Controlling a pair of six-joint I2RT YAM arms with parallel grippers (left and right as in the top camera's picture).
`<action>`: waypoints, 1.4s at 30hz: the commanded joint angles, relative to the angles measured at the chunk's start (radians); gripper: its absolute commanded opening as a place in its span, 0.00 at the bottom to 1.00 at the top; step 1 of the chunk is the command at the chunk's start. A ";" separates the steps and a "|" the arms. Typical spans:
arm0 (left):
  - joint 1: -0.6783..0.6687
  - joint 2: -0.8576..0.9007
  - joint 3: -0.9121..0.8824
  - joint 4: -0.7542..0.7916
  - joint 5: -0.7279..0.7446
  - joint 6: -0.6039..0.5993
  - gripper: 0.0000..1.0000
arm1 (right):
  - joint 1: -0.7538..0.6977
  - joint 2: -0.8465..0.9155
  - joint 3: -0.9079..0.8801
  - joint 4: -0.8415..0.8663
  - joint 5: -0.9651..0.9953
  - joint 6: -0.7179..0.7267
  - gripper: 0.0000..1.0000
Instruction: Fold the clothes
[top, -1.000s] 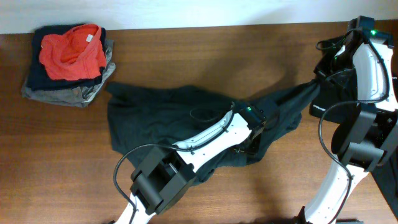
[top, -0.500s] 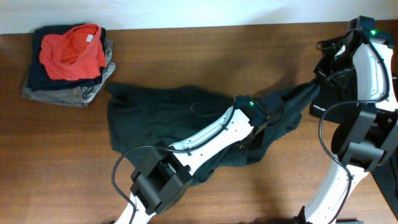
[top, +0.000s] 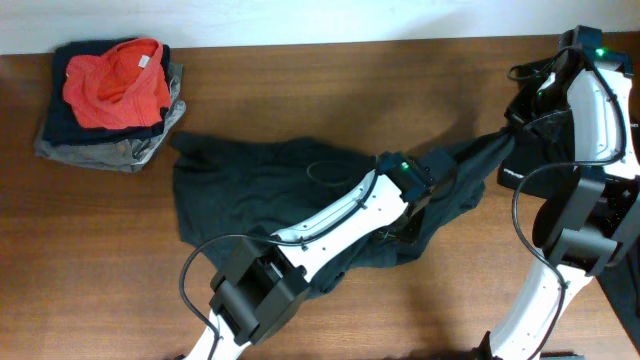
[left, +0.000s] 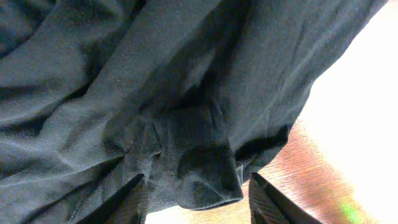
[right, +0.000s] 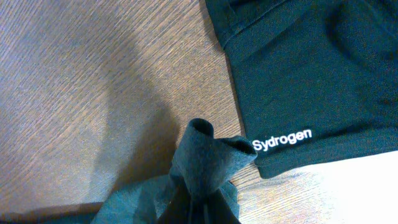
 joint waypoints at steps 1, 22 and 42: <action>-0.021 0.002 0.008 -0.002 0.008 0.040 0.54 | -0.001 -0.043 0.017 -0.002 0.017 -0.008 0.04; -0.027 0.065 0.008 0.006 0.026 0.035 0.34 | -0.001 -0.043 0.017 -0.005 0.017 -0.008 0.04; 0.073 0.040 0.389 -0.323 -0.164 0.049 0.01 | -0.002 -0.163 0.017 -0.004 0.017 -0.007 0.04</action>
